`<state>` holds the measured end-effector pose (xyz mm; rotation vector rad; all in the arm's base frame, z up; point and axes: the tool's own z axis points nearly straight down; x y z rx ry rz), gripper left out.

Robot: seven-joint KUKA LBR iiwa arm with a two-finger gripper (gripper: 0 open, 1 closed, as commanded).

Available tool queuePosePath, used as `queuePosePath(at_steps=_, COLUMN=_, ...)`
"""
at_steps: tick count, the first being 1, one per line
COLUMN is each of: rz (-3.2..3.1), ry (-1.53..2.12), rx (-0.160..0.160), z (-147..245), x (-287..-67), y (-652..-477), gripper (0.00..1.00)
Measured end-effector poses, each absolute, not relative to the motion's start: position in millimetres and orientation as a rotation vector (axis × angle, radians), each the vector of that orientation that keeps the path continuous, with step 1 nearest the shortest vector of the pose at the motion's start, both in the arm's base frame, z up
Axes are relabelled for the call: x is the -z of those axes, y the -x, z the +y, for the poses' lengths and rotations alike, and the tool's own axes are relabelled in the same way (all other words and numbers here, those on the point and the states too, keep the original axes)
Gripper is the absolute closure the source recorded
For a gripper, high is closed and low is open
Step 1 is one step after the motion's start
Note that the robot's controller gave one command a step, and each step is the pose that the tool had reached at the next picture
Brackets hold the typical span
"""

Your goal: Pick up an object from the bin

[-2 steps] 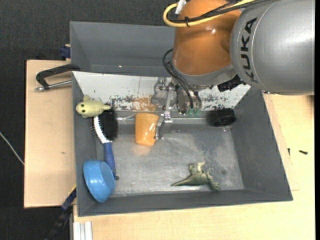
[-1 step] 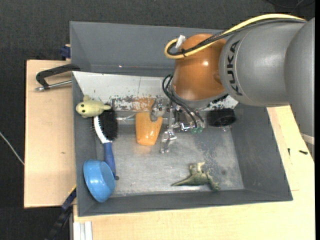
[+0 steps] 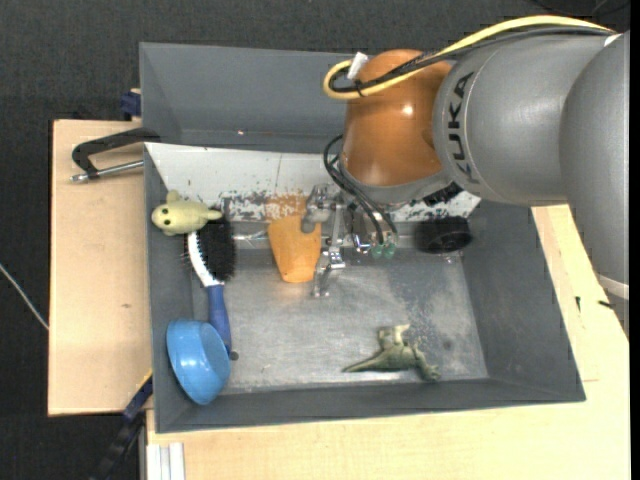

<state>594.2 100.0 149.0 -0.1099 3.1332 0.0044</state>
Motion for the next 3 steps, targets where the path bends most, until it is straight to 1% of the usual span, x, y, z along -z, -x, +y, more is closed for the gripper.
queuePosePath(at_steps=1, rz=3.116, ry=-0.135, rx=-0.004, z=92, x=-131, y=-597.4, gripper=0.0)
queuePosePath(at_steps=2, rz=3.13, ry=-0.287, rx=-0.002, z=90, x=-149, y=-535.8, gripper=0.0)
queuePosePath(at_steps=3, rz=3.124, ry=-0.023, rx=-0.004, z=83, x=-331, y=-579.6, gripper=0.0)
